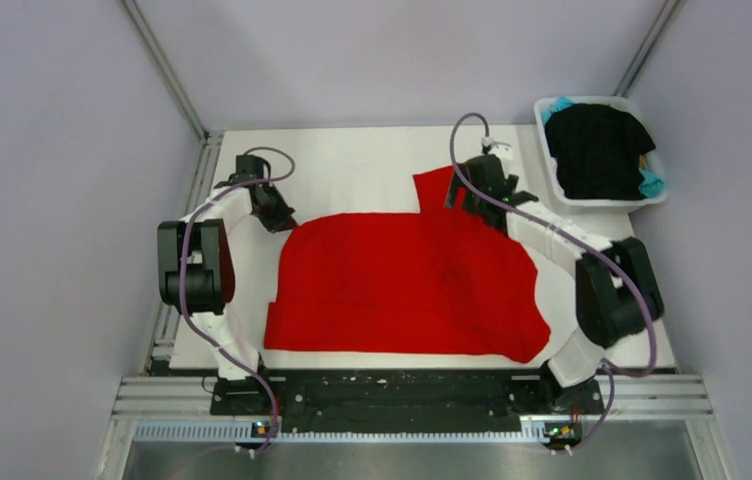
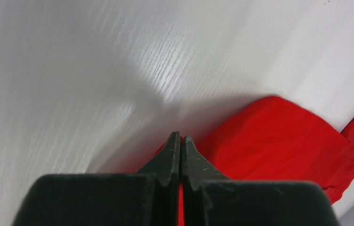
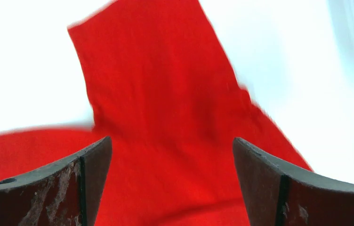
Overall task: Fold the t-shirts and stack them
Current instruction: Grab the side of the flattened tshirt furthest away from the robot with both arms
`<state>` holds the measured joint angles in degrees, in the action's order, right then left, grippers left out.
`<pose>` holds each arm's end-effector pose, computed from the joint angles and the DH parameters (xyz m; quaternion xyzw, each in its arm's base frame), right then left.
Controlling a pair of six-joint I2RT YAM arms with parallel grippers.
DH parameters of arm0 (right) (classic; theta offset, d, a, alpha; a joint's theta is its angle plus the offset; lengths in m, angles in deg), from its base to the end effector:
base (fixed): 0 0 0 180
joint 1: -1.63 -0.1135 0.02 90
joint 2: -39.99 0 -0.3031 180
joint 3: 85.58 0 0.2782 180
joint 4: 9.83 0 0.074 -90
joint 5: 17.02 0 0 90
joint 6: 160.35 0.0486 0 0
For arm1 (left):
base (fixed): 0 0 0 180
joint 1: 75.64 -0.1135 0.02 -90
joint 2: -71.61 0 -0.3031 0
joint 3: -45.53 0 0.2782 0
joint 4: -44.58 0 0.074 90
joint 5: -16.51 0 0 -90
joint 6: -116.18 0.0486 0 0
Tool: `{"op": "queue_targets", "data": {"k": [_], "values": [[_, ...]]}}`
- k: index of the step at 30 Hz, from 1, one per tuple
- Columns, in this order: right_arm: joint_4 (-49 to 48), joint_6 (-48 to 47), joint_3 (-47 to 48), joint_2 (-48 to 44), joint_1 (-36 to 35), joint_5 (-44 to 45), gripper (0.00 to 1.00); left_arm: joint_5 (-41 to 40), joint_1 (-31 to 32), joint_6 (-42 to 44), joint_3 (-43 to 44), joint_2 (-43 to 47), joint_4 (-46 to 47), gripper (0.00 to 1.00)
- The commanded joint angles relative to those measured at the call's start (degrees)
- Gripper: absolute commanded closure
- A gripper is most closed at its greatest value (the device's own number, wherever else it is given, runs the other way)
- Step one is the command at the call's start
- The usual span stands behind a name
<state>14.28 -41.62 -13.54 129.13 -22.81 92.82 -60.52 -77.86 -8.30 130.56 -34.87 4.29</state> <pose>0.3450 0.1387 0.2559 0.1047 0.8938 0.0418 0.4340 0.4225 0.0055 0.1955 -0.2772 0.9232 -0.1726 0.2026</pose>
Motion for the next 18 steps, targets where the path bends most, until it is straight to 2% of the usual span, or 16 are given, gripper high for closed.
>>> {"op": "queue_targets", "data": {"k": [1,6,10,13,18], "values": [[-2.2,-4.9,15.9,14.0,2.2,2.5,0.05,-1.1,0.2,-0.8,-1.2,2.5,1.4,1.0],[1.9,-8.6,36.4,34.1,3.4,5.9,0.08,-1.9,0.3,-1.1,-1.8,2.8,1.4,1.0],[4.9,-10.2,50.9,46.0,4.2,5.1,0.11,-3.3,0.5,-1.3,-1.8,2.8,0.8,1.0],[5.4,-11.1,59.0,52.2,4.5,4.4,0.13,-4.4,0.5,-1.1,-1.7,2.9,0.9,1.0],[6.3,-11.3,63.7,57.4,4.5,4.1,0.14,-5.0,0.6,-1.0,-0.5,1.8,-0.2,1.0]]}}
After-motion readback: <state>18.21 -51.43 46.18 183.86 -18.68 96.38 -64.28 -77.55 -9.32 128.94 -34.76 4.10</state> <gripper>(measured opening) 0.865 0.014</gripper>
